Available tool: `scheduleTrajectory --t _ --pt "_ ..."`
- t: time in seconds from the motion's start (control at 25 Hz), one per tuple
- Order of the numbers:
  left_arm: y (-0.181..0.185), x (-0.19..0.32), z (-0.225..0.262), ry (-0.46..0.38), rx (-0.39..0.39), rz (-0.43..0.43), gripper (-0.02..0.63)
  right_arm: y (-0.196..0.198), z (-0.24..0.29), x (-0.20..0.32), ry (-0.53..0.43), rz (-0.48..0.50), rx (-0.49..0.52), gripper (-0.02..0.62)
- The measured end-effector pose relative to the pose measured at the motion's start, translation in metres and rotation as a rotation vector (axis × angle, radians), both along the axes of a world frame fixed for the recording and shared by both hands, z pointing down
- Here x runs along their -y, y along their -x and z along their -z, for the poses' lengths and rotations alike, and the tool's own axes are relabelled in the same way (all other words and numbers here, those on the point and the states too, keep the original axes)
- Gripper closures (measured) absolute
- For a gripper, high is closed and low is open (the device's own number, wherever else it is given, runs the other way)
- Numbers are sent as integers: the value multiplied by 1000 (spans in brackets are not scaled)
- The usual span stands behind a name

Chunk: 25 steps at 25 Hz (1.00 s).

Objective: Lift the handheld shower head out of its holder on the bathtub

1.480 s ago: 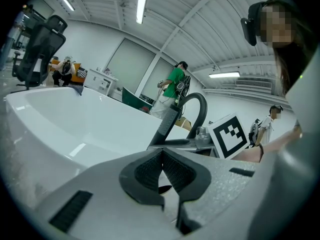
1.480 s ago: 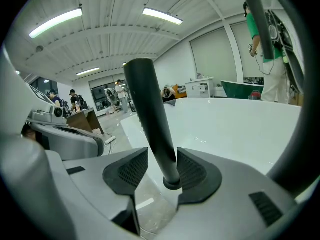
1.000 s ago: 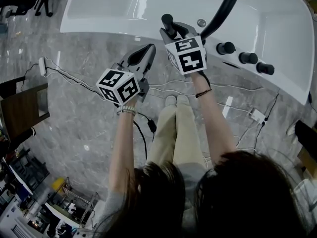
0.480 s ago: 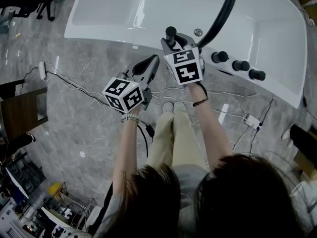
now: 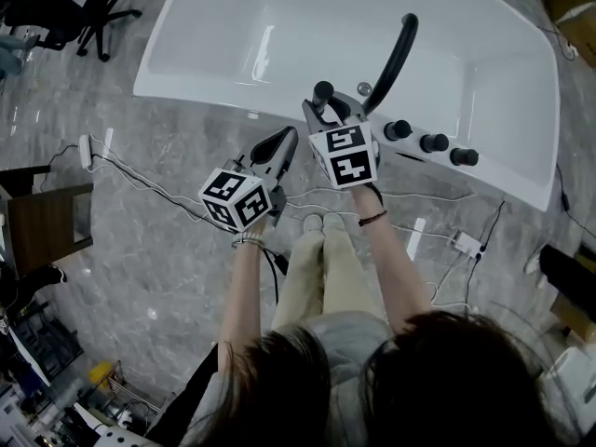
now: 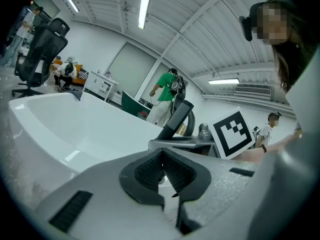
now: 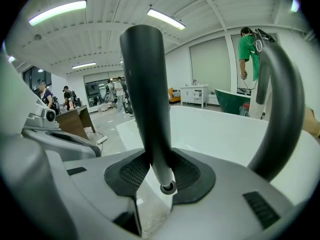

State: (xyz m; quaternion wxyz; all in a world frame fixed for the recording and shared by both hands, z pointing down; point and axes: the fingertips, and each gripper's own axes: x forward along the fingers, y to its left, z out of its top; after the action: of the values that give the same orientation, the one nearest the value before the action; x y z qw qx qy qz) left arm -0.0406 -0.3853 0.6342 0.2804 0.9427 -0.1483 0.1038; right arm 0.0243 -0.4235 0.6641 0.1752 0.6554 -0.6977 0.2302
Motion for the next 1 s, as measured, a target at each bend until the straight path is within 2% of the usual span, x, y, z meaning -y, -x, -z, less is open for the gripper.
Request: scheduleTrajectory --t 1.0 --pt "-20 -17 119 -122 -107 -21 601 -25 149 -32 -171 -44 -62 463"
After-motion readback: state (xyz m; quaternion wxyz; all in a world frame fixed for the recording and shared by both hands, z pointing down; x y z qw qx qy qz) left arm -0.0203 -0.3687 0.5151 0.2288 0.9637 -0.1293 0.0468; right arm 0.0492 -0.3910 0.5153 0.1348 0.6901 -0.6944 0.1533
